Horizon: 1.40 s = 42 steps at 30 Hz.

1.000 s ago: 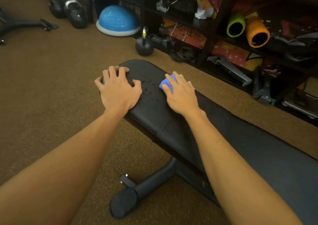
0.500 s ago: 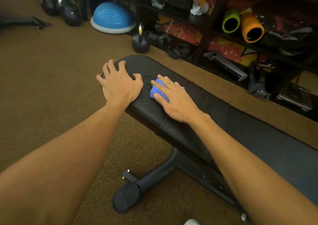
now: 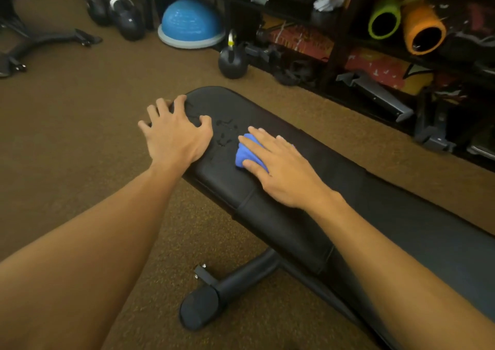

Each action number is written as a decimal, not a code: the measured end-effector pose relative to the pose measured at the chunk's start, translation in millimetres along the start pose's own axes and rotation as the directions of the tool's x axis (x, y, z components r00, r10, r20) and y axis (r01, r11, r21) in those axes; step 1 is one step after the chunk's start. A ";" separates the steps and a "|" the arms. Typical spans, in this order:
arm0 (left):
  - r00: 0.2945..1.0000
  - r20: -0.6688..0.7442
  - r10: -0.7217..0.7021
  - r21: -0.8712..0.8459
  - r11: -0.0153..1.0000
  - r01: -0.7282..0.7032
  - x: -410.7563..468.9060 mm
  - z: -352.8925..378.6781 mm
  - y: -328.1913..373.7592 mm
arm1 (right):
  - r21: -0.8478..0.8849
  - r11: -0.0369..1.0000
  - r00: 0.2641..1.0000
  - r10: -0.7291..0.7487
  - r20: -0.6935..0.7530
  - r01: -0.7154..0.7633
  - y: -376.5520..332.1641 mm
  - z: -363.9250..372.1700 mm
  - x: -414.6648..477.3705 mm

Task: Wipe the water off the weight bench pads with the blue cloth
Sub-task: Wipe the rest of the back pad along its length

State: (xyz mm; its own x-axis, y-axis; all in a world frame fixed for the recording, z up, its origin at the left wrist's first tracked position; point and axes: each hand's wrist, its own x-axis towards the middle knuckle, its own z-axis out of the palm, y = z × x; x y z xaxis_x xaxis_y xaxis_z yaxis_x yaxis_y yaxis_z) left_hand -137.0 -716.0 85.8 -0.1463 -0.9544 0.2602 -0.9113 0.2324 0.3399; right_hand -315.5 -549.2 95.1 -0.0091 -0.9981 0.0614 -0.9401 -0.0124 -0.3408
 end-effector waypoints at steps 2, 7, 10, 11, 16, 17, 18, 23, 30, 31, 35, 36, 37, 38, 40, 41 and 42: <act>1.000 0.001 -0.005 0.017 1.000 0.005 1.5 -0.2 0.0 | -0.026 0.994 0.994 0.101 -0.033 -0.102 18.2 -5.8 9.7; 0.999 0.043 -0.001 0.080 0.997 -0.003 5.0 -4.7 2.8 | -0.041 0.979 0.980 0.200 -0.015 -0.201 10.8 -1.3 53.5; 0.999 0.029 -0.018 0.085 0.996 0.015 3.7 -7.8 6.1 | -0.048 0.998 0.999 0.040 0.009 -0.040 -0.4 -0.1 30.8; 0.999 0.026 -0.023 0.084 0.996 0.020 3.4 -8.8 7.2 | -0.053 0.999 1.000 0.014 0.018 -0.013 1.6 -1.2 21.4; 0.996 0.058 -0.069 0.077 0.995 0.064 5.3 -10.4 7.4 | 0.093 0.970 0.970 0.233 -0.071 -0.227 22.2 -7.0 37.3; 0.995 0.059 -0.075 0.076 0.995 0.070 5.8 -10.2 7.6 | 0.115 0.961 0.963 0.260 -0.065 -0.251 20.6 -7.3 48.2; 0.995 0.054 -0.080 0.073 0.994 0.076 6.0 -10.0 8.0 | 0.122 0.960 0.965 0.259 -0.049 -0.252 17.2 -7.1 58.1; 0.994 0.056 -0.098 0.062 0.994 0.094 7.6 -11.6 10.5 | -0.083 0.996 0.998 0.048 0.032 -0.045 4.4 -6.1 51.0; 0.989 0.091 -0.115 0.066 0.992 0.109 10.2 -14.3 10.9 | -0.038 0.978 0.978 0.207 0.000 -0.207 18.7 -14.0 56.4; 0.989 0.093 -0.117 0.069 0.991 0.111 10.5 -14.3 10.1 | -0.020 0.969 0.969 0.248 -0.003 -0.248 12.6 -11.9 66.2; 0.988 0.106 -0.110 0.069 0.992 0.103 10.7 -13.8 8.9 | -0.034 0.976 0.977 0.214 0.010 -0.213 -7.5 -5.3 81.5; 0.989 0.104 -0.107 0.074 0.992 0.100 11.0 -13.5 8.6 | -0.052 0.986 0.987 0.158 0.027 -0.156 -9.7 -4.0 77.3; 0.989 0.103 -0.108 0.080 0.992 0.100 10.9 -13.2 8.0 | -0.068 0.993 0.994 0.096 0.051 -0.092 -10.5 -3.6 69.8; 0.989 0.103 -0.108 0.083 0.992 0.100 10.7 -12.9 7.6 | -0.078 0.996 0.996 0.042 0.073 -0.036 -8.9 -4.4 60.8; 0.989 0.106 -0.107 0.085 0.992 0.098 10.8 -12.3 6.5 | -0.076 0.997 0.995 -0.007 0.095 0.014 0.0 -8.7 46.1; 0.988 0.108 -0.108 0.087 0.991 0.099 11.0 -12.0 6.7 | -0.063 0.998 0.996 0.014 0.088 -0.008 5.7 -11.8 43.0; 0.988 0.109 -0.108 0.086 0.991 0.099 11.6 -11.3 6.6 | -0.049 0.997 0.996 0.064 0.069 -0.061 9.9 -14.2 43.8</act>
State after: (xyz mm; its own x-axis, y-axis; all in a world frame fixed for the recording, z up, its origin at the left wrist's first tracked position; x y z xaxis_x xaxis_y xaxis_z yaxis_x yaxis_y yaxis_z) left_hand -140.4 -723.5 101.2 -0.0876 -0.9887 0.1218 -0.9510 0.1194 0.2852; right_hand -330.0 -592.1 107.7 -0.0454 -0.9986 -0.0257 -0.9533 0.0510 -0.2978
